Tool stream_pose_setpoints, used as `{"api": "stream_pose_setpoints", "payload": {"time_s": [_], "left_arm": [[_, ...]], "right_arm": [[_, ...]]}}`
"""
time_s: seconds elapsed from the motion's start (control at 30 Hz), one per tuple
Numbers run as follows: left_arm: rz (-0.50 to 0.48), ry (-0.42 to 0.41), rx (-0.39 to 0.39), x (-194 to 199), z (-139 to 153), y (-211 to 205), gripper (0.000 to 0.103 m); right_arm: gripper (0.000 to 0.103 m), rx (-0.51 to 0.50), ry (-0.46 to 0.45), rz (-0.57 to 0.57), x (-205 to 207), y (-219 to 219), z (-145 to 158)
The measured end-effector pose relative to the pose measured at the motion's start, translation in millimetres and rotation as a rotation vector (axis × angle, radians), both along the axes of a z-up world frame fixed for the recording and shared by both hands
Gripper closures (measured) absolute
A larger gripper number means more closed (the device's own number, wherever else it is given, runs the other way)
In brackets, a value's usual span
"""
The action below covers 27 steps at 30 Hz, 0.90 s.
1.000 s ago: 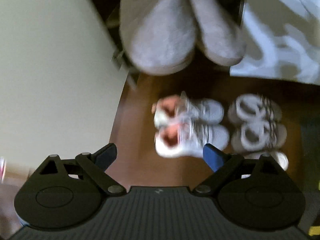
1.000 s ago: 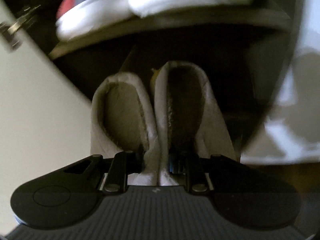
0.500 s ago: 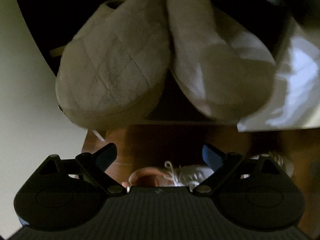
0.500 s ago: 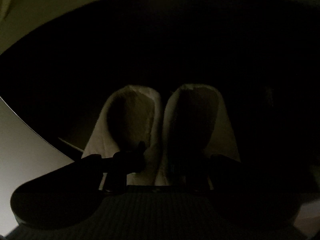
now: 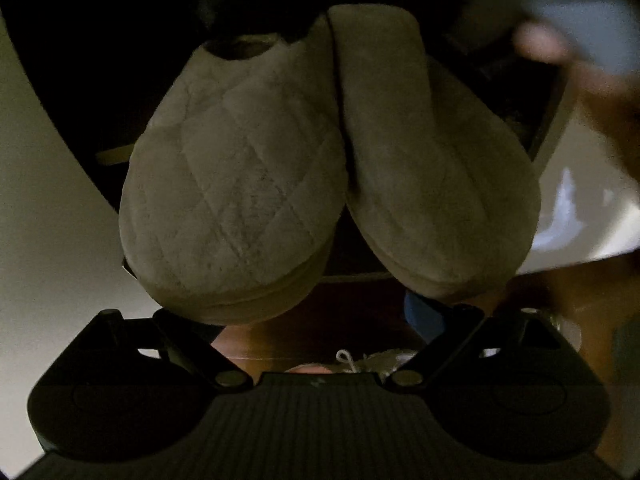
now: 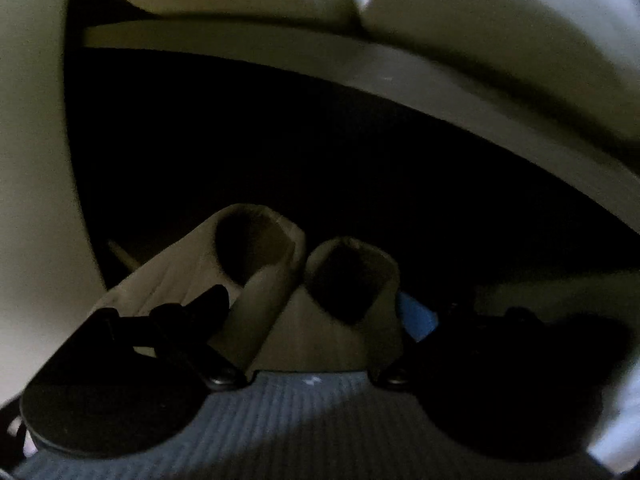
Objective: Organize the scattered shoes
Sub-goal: 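Lift the suede slipper pair into the cabinet below the red-grey slippers, then set the suede slippers on the lower shelf and open the right gripper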
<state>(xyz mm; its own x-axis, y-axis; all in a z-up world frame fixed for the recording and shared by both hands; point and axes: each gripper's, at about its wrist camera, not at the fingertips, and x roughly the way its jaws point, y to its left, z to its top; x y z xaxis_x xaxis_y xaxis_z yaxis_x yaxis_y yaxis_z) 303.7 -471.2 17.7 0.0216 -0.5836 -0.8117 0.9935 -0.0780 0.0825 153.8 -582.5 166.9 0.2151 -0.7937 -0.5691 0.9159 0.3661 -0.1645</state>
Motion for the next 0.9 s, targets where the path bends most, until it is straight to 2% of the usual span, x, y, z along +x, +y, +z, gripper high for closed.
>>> {"api": "stream_pose_setpoints", "payload": {"time_s": [0.13, 0.23, 0.3, 0.33, 0.4, 0.43, 0.53, 0.6, 0.67, 0.73, 0.8, 0.9], "left_arm": [[-0.051, -0.02, 0.001, 4, 2, -6, 0.01], [-0.114, -0.044, 0.002, 5, 2, -14, 0.009], [-0.15, -0.058, -0.002, 5, 1, -19, 0.009], [-0.168, -0.064, -0.004, 5, 1, -22, 0.008], [-0.204, -0.078, -0.008, 5, 0, -28, 0.008], [-0.222, -0.085, -0.01, 5, 0, -30, 0.008], [-0.249, -0.105, -0.029, 6, 2, -38, 0.009], [-0.223, -0.101, -0.043, 14, 7, -50, 0.011], [-0.199, -0.096, -0.05, 21, 11, -61, 0.014], [-0.204, -0.098, -0.041, 23, 11, -66, 0.014], [-0.241, -0.109, -0.046, 23, 13, -59, 0.014], [-0.289, -0.129, -0.045, 24, 12, -39, 0.012]], "right_arm": [[0.021, 0.105, -0.063, -0.06, -28, 22, 9], [0.021, 0.191, -0.203, -0.18, -60, 11, 21], [0.021, 0.205, -0.23, -0.208, -72, 8, 26], [0.023, 0.215, -0.263, -0.225, -74, 20, 35], [0.026, 0.234, -0.342, -0.256, -77, 54, 32], [0.03, 0.25, -0.385, -0.282, -84, 57, 34], [0.038, 0.271, -0.403, -0.316, -67, 51, 5], [0.04, 0.291, -0.386, -0.329, -60, 59, -16], [0.048, 0.365, -0.335, -0.338, -58, 63, -35], [0.066, 0.421, -0.309, -0.335, -52, 64, -55], [0.077, 0.46, -0.27, -0.297, -40, 65, -72], [0.079, 0.502, -0.28, -0.273, -27, 66, -87]]}}
